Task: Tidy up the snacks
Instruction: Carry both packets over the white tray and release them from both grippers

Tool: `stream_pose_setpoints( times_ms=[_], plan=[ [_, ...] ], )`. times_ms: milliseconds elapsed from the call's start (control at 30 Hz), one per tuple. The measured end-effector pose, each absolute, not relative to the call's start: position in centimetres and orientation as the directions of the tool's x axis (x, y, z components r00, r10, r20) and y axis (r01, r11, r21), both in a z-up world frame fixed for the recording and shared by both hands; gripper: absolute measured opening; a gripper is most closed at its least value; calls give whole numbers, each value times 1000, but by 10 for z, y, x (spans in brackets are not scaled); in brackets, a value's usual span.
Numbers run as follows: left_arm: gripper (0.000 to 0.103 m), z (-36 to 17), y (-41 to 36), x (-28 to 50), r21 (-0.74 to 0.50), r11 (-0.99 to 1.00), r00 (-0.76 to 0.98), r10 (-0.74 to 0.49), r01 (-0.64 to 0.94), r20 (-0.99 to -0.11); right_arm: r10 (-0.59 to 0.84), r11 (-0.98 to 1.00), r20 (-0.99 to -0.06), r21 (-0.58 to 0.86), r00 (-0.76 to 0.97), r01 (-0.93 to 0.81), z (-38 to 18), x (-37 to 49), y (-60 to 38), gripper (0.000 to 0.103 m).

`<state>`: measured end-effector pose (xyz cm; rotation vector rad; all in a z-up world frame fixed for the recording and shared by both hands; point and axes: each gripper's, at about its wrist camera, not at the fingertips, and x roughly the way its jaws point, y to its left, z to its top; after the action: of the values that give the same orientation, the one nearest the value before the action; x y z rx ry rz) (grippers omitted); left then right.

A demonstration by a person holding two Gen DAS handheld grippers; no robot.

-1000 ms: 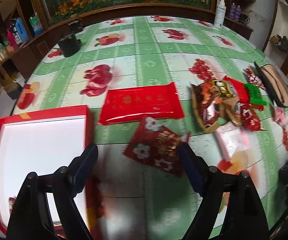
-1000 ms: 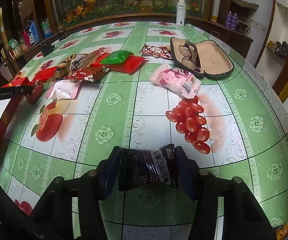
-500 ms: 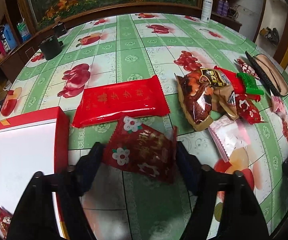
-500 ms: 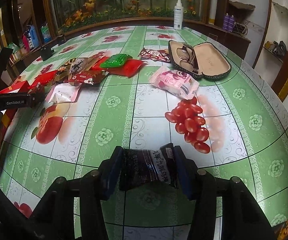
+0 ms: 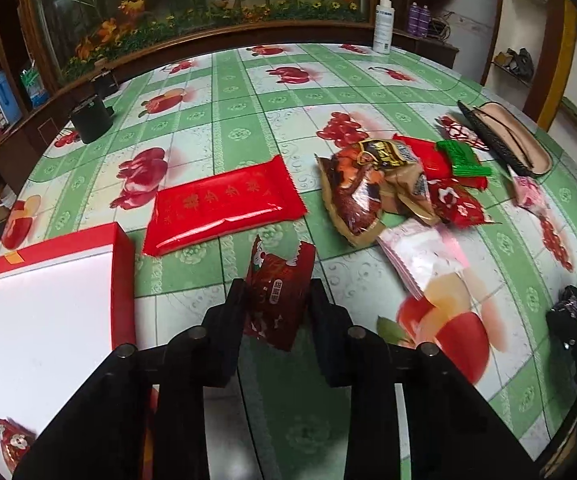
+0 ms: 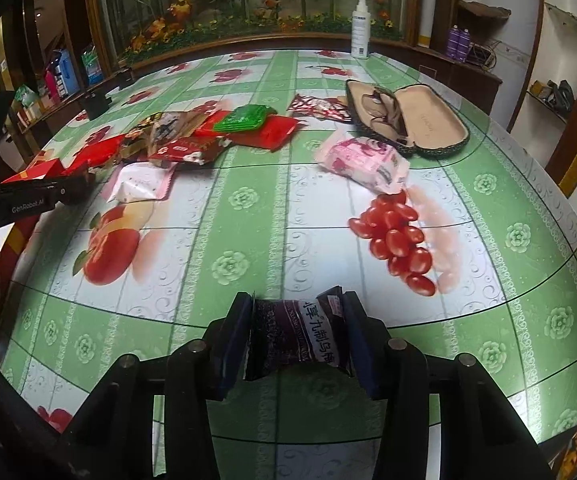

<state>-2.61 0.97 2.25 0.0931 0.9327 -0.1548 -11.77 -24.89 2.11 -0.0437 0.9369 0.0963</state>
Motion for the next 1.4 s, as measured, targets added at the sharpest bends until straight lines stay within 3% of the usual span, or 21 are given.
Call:
stream_pose_setpoints(
  times_ms=[400,933,1400],
  plan=[
    [26,29,20,-71,-138,970,573,-230,200,-787,218,975,-794,196,568,-100,24,-121,-249,46],
    [26,59,32,-133,-212,942,608,-330,259,-722,490,868,-725,457,483,-194,20,-111,-202,46],
    [26,72,135,-168,-143,990,711,-105,6,-695,701,711,-624,573,346,-408,36,-107,-88,46]
  ],
)
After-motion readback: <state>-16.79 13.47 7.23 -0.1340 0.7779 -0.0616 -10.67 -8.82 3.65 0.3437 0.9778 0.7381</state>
